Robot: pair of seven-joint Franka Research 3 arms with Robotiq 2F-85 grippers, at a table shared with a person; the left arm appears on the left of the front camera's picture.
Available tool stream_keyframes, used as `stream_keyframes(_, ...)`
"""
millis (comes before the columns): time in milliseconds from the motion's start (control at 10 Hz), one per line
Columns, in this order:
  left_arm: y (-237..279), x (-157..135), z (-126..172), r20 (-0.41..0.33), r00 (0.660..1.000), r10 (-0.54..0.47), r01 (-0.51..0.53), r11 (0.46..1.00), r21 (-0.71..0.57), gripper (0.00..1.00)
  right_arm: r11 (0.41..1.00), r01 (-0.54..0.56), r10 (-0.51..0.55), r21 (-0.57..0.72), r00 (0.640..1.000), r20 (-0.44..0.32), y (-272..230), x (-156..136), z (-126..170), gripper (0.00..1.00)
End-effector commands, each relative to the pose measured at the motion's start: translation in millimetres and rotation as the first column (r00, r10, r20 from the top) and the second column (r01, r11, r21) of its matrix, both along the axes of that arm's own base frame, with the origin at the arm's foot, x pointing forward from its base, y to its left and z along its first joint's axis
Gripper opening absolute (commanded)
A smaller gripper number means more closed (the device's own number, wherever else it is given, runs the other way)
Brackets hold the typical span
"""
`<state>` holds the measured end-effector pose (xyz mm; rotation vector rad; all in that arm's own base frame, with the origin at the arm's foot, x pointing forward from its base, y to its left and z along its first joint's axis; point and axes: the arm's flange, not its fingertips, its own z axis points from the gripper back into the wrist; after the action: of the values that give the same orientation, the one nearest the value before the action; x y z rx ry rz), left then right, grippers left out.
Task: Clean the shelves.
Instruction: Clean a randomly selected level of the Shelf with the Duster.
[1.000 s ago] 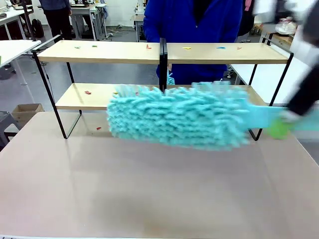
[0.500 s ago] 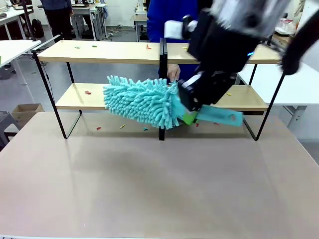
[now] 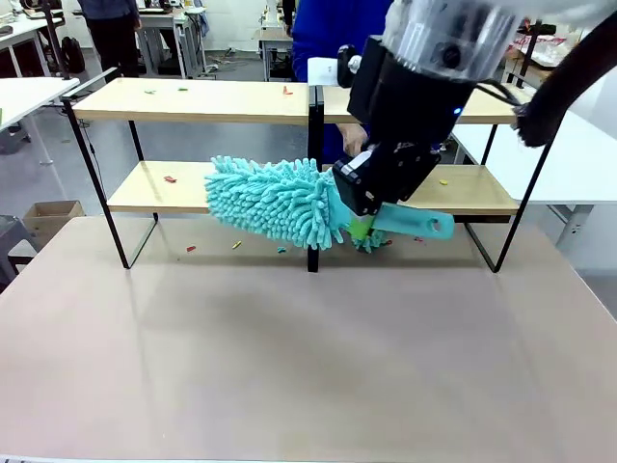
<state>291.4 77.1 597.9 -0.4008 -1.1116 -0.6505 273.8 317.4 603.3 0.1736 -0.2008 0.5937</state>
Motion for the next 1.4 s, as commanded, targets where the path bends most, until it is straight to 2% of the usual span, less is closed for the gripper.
stream_keyframes(0,1,1,-1,0.008,1.000,-0.011,0.011,1.000,-0.004,1.00,0.992,0.116,-0.121,0.056,0.989,0.085,35,38,-15,0.12)
stream_keyframes(200,1,1,-1,0.008,1.000,-0.011,0.011,1.000,-0.004,1.00,0.970,0.233,-0.239,0.066,0.966,0.094,56,47,-26,0.12)
stream_keyframes(400,1,1,-1,0.008,1.000,-0.011,0.011,1.000,-0.004,1.00,0.945,0.327,-0.327,0.020,0.940,0.097,71,52,-44,0.12)
stream_keyframes(600,1,1,-1,0.008,1.000,-0.011,0.011,1.000,-0.004,1.00,0.910,0.413,-0.414,0.034,0.902,0.121,82,61,-58,0.12)
stream_keyframes(700,1,1,-1,0.008,1.000,-0.011,0.011,1.000,-0.004,1.00,0.902,0.431,-0.428,-0.006,0.898,0.107,87,68,-68,0.12)
stream_keyframes(800,1,1,-1,0.008,1.000,-0.011,0.011,1.000,-0.004,1.00,0.902,0.431,-0.430,0.008,0.898,0.097,87,75,-73,0.12)
stream_keyframes(1000,1,1,-1,0.008,1.000,-0.011,0.011,1.000,-0.004,1.00,0.893,0.441,-0.450,0.091,0.884,0.125,87,79,-75,0.12)
stream_keyframes(1300,1,1,-1,0.008,1.000,-0.011,0.011,1.000,-0.004,1.00,0.888,0.456,-0.460,0.067,0.881,0.113,90,88,-86,0.12)
